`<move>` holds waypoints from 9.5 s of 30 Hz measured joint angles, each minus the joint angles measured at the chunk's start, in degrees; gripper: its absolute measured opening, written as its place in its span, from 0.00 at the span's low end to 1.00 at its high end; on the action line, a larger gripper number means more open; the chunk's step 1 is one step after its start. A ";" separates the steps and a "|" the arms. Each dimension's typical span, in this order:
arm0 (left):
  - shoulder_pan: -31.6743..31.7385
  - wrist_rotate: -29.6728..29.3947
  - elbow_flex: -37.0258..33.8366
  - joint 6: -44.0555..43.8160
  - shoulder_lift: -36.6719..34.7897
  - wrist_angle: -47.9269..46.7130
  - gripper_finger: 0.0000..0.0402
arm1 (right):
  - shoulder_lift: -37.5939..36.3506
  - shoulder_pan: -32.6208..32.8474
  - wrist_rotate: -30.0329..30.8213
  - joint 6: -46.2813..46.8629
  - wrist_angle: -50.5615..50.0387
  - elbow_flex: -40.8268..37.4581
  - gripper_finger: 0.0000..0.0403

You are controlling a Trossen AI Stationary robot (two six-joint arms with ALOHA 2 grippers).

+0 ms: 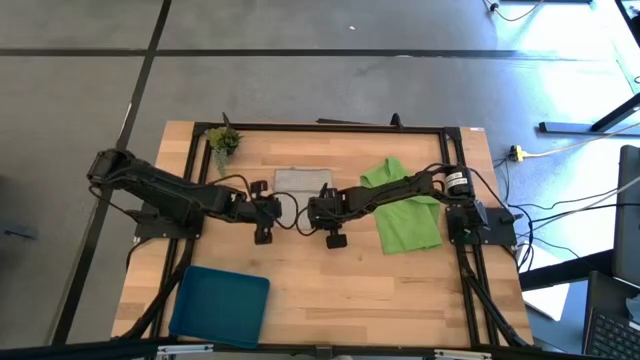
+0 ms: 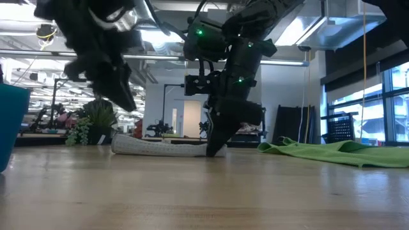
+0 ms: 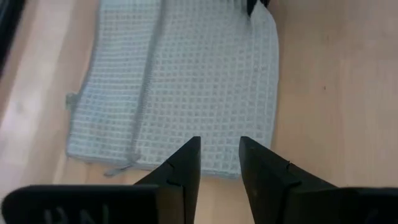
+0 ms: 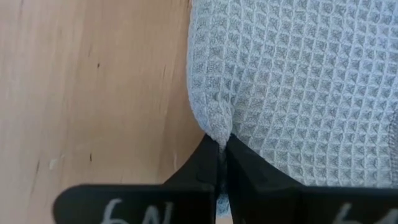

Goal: Fold microfiber towels
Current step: Fold the gray microfiber cloth

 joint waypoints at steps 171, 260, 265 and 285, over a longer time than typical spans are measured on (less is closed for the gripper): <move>3.08 1.99 3.64 -8.74 12.28 5.02 0.00 | 0.50 -20.21 -24.44 16.80 5.44 0.40 0.04; 16.96 3.41 8.91 10.97 23.44 -1.77 0.00 | -0.75 -21.71 -15.67 18.24 5.99 0.26 0.37; 16.94 3.43 8.91 10.95 23.44 -1.77 0.00 | -2.79 -22.72 -15.69 19.47 2.41 0.26 0.42; 15.48 4.12 8.85 10.97 23.44 -1.30 0.00 | -6.36 -14.38 -15.89 12.01 3.65 -0.61 0.43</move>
